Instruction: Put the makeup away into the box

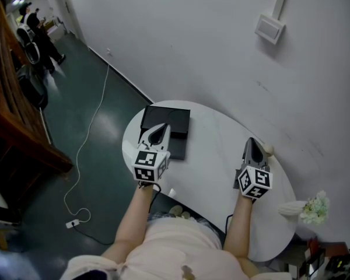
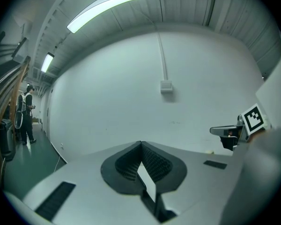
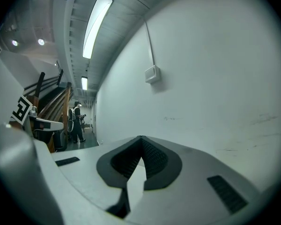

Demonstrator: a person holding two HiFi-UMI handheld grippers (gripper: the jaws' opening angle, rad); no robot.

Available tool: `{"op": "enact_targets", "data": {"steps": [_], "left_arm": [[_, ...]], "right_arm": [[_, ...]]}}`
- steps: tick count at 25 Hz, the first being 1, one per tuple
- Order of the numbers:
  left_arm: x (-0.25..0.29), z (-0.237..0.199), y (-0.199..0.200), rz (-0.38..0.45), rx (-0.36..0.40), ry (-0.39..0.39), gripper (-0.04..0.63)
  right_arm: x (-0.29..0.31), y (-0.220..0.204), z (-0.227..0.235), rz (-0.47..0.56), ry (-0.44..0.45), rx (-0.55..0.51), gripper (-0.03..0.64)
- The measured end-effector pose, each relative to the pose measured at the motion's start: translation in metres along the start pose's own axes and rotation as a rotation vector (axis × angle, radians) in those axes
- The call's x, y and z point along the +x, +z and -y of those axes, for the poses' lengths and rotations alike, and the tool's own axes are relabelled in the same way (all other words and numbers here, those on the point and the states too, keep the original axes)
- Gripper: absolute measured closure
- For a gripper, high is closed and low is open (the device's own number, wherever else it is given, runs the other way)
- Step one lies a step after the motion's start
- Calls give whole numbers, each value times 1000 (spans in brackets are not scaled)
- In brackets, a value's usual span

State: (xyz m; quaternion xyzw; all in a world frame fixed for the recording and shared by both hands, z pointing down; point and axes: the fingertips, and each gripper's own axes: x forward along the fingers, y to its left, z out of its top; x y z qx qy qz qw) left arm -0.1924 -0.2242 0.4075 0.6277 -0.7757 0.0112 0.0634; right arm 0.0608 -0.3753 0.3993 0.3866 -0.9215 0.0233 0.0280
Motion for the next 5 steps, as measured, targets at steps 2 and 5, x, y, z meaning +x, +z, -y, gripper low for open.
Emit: {"op": "enact_targets", "data": {"steps": [2, 5], "left_arm": [[1, 0, 0, -2, -1, 1, 571], [1, 0, -1, -3, -8, 6, 570]], "right_arm": [[0, -1, 0, -2, 2, 1, 604], [0, -3, 0, -7, 5, 0, 604]]}}
